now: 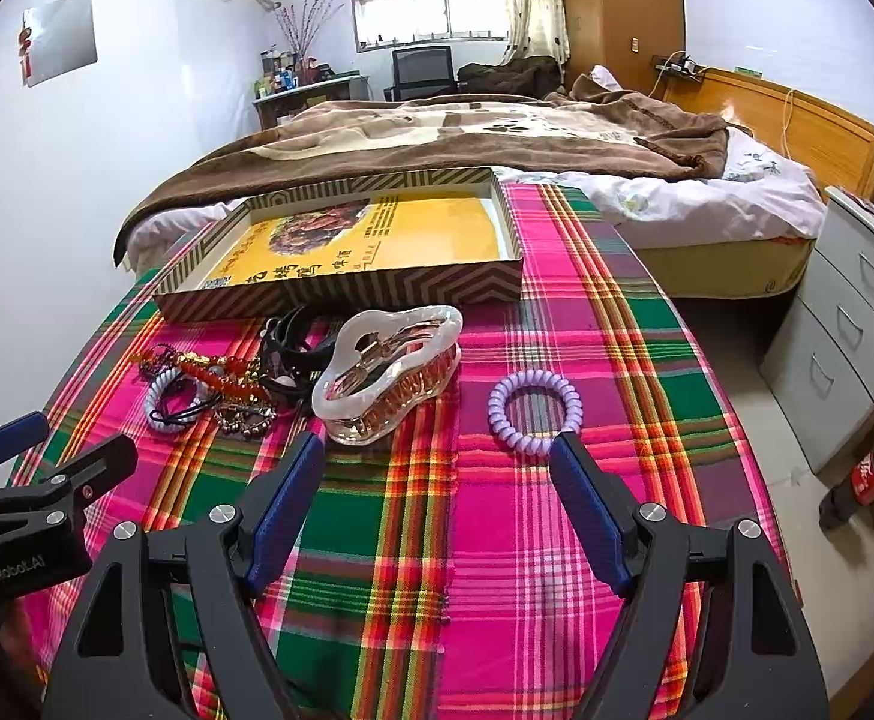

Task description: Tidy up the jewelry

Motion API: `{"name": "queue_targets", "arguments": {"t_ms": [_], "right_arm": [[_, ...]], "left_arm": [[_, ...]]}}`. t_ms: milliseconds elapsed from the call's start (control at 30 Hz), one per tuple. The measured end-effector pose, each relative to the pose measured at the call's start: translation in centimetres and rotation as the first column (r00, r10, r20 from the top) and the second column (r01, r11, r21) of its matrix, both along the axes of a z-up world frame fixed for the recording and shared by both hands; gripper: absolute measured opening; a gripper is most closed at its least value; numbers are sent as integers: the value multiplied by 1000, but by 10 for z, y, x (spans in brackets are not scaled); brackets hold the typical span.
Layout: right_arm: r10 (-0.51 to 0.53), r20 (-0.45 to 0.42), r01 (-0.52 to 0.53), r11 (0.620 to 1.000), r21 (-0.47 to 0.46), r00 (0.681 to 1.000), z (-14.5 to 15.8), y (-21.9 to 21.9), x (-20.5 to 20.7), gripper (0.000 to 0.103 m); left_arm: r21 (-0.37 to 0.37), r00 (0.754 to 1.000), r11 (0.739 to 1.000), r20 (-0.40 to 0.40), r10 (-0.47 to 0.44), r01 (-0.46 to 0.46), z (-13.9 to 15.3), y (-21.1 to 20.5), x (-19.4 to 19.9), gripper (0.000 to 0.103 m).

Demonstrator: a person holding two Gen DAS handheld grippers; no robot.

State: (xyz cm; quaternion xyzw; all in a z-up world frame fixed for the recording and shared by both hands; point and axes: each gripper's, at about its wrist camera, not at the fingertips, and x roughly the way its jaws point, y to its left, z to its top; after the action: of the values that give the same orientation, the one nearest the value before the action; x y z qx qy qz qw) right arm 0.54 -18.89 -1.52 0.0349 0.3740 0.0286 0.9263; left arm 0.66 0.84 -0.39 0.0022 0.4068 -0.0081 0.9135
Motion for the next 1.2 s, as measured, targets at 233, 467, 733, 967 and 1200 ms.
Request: {"name": "queue_targets", "arguments": {"t_ms": [233,467,733,967,1200], "right_arm": [[-5,0,5,1000,1,1000,-1,-1,0,77],[-3,-2,3,1000,2,1000,-1,0,0,77],[-2,-1,2,1000,1,1000,-1,0,0,77],[-3,-2,3,1000,2,1000,-2,0,0,77],[-3,-2,3,1000,2,1000,-2,0,0,77]], "left_arm": [[-2,1000,1000,-4,1,-1,-1,1,1,103],[-5,1000,1000,-7,5,-5,-3,1,0,103],[-6,1000,1000,-9,4,-4,-3,1,0,103],[-7,1000,1000,-11,4,-4,-3,1,0,103],[-8,1000,1000,-11,5,-5,-4,0,0,103]]}}
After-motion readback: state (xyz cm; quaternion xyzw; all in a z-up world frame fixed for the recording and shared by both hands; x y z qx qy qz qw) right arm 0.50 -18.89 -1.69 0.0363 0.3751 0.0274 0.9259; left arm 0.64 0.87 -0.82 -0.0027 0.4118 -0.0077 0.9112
